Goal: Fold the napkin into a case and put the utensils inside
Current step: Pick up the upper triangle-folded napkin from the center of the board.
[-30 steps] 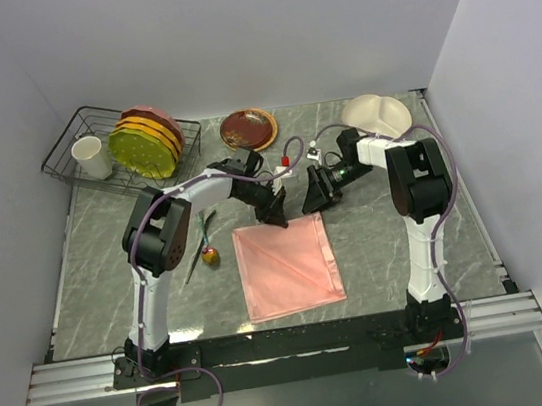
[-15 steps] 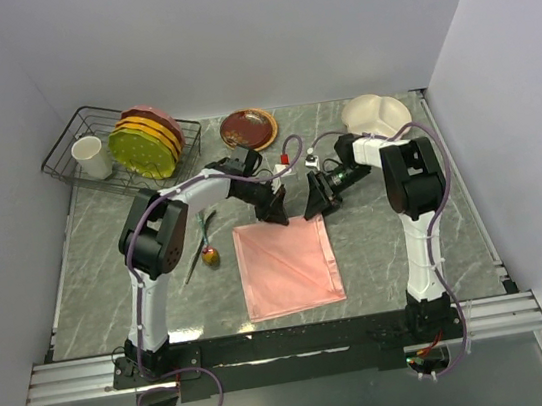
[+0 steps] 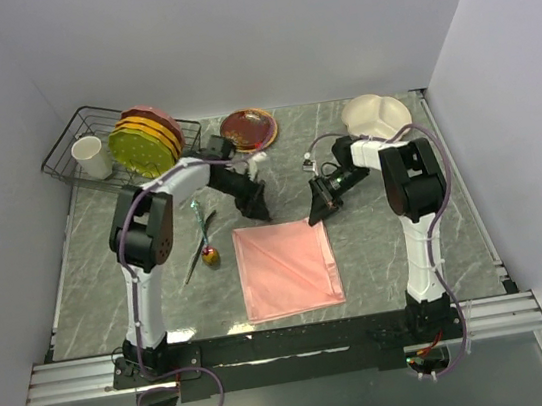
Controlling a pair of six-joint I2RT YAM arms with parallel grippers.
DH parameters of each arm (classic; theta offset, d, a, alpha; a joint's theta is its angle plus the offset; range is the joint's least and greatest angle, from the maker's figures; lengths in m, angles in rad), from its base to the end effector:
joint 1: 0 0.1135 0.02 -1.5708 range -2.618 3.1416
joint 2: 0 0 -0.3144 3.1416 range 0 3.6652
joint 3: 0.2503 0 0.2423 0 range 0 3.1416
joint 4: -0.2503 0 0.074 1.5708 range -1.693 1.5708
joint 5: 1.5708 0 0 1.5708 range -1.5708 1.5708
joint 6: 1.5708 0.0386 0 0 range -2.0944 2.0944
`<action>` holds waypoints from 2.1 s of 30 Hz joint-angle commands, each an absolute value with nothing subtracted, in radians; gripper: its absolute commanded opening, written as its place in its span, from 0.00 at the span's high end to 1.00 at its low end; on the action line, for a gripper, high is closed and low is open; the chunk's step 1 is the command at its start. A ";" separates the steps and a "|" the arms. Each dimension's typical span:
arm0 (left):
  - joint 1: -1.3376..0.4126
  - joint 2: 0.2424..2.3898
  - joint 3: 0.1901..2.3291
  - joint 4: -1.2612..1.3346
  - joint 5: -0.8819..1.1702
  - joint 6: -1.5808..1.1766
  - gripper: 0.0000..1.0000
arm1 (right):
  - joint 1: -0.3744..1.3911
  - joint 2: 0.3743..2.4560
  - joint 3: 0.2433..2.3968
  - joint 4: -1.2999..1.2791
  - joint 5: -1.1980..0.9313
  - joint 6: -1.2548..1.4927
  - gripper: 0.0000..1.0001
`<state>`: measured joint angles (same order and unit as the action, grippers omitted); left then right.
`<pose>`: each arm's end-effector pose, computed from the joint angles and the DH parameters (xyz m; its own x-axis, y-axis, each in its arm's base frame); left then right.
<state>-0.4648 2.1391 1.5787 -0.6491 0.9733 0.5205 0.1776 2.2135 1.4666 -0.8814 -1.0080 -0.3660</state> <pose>0.3913 -0.2319 0.2150 -0.4701 0.5487 -0.6913 0.8613 0.1141 -0.4952 0.4037 0.1056 0.1553 -0.9010 -0.3557 -0.2485 -0.3950 0.4353 0.8090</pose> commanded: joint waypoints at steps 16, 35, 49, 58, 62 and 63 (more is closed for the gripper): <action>-0.357 2.345 1.807 -1.141 1.045 0.848 0.22 | 0.291 1.887 1.330 -0.759 -0.956 -0.460 1.00; -0.348 2.379 1.798 -1.325 1.051 1.023 0.42 | 0.296 1.796 1.319 -0.839 -0.982 -0.540 1.00; -0.295 2.390 1.776 -1.368 1.032 1.066 0.61 | 0.264 1.782 1.301 -0.890 -0.986 -0.581 1.00; -0.290 2.369 1.766 -1.367 1.052 1.065 0.95 | 0.258 1.789 1.302 -0.887 -0.971 -0.580 1.00; -0.279 2.321 1.787 -1.327 1.054 0.985 0.99 | 0.242 1.769 1.307 -0.877 -0.940 -0.571 1.00; -0.275 2.286 1.790 -1.310 1.052 0.964 0.99 | 0.235 1.747 1.312 -0.871 -0.930 -0.569 1.00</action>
